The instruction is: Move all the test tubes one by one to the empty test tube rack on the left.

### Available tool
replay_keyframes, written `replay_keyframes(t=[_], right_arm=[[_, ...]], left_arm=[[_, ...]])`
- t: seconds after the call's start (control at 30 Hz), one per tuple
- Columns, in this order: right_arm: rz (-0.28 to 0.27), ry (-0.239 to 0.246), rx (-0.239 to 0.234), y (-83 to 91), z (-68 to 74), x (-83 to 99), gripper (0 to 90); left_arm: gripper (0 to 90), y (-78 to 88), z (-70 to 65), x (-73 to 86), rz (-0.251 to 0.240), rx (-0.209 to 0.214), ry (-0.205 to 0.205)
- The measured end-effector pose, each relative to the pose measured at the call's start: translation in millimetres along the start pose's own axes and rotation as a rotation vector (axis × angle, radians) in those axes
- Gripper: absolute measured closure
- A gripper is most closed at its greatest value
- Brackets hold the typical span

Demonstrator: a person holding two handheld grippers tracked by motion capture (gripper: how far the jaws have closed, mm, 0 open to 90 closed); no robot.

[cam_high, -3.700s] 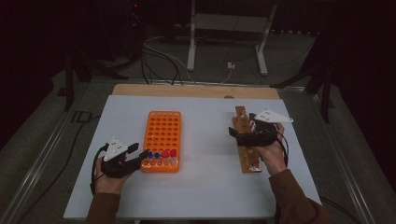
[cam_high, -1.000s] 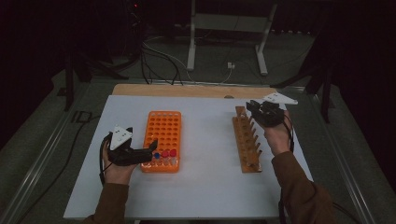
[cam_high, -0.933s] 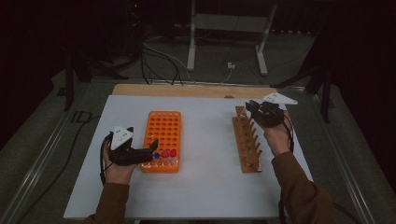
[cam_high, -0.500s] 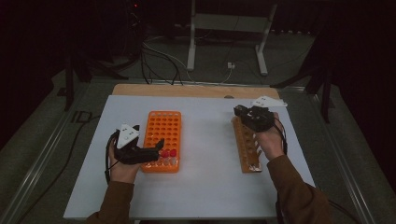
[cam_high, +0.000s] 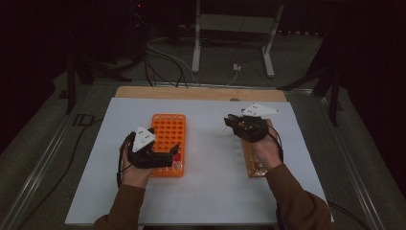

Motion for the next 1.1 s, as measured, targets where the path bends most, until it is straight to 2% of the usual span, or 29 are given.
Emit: replay_keyframes(t=[0.4, 0.57, 0.9, 1.1], right_arm=[[0.018, 0.031, -0.092, -13.6, 34.5, -6.7, 76.4], [0.023, 0.028, -0.125, -17.4, 46.0, -8.5, 76.4], [0.031, 0.035, -0.178, -22.7, 65.4, -10.7, 76.3], [0.035, 0.037, -0.215, -26.3, 77.8, -12.5, 76.3]], left_arm=[[3.7, -7.2, -24.7, -9.9, -0.010, 0.056, -0.018], [4.2, -10.6, -35.1, -12.1, -0.006, 0.074, -0.036], [7.7, -15.3, -49.5, -17.1, -0.019, 0.075, -0.057], [19.7, -19.1, -56.2, -17.2, -0.012, 0.081, -0.067]])
Point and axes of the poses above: each handheld gripper's, and its own axes: y roughly backward along the jaws, x roughly out of its underside, z roughly to its left, the point moved 9 cm from there along -y, roughly forward along the jaws, and after that the axes turned 13 degrees about -x, right-handed, at the moved point
